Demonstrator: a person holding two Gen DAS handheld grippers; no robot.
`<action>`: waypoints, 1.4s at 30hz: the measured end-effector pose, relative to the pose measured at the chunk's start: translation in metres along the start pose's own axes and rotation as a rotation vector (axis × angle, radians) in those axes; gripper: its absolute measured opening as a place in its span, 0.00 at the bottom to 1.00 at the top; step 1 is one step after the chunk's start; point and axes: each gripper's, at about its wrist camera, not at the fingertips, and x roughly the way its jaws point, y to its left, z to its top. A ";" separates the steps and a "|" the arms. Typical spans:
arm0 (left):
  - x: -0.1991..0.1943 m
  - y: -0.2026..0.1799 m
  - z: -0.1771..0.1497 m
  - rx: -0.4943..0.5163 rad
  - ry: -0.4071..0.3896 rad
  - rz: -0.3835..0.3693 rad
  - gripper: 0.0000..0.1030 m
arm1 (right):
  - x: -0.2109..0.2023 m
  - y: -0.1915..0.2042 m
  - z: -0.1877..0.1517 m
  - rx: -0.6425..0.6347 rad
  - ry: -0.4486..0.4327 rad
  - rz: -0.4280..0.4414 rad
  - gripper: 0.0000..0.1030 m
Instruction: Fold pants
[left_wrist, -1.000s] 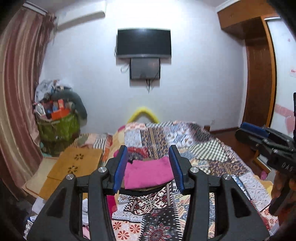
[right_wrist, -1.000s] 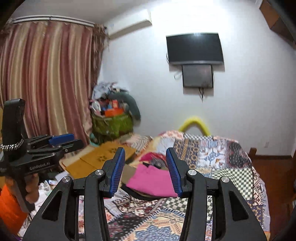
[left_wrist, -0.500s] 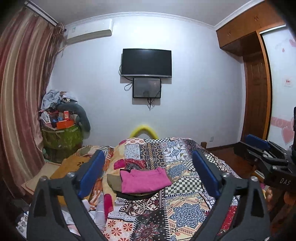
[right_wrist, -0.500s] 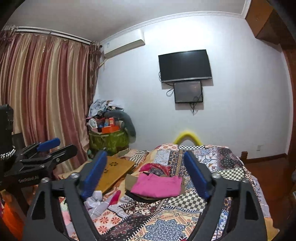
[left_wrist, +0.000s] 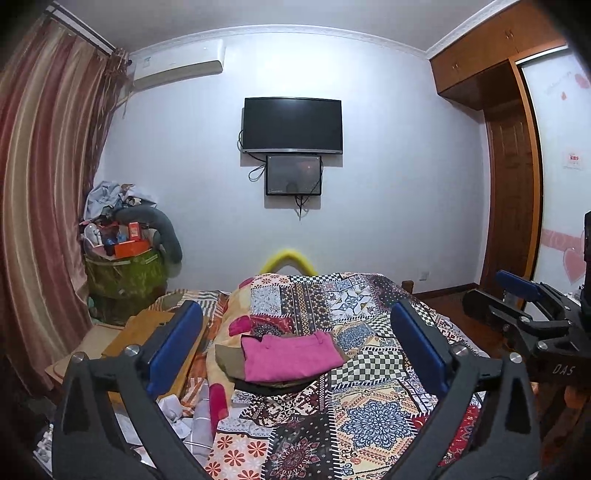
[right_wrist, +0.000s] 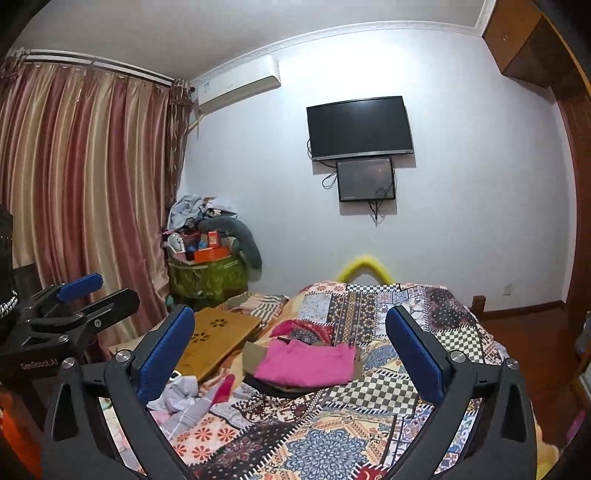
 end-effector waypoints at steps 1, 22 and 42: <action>0.000 0.001 0.000 0.001 0.000 0.001 1.00 | 0.000 0.000 0.000 -0.001 0.000 -0.003 1.00; 0.020 0.003 -0.008 -0.010 0.049 -0.005 1.00 | -0.005 -0.003 0.000 -0.004 0.020 -0.020 1.00; 0.020 0.003 -0.009 -0.006 0.048 -0.018 1.00 | -0.006 -0.003 -0.002 -0.001 0.027 -0.032 1.00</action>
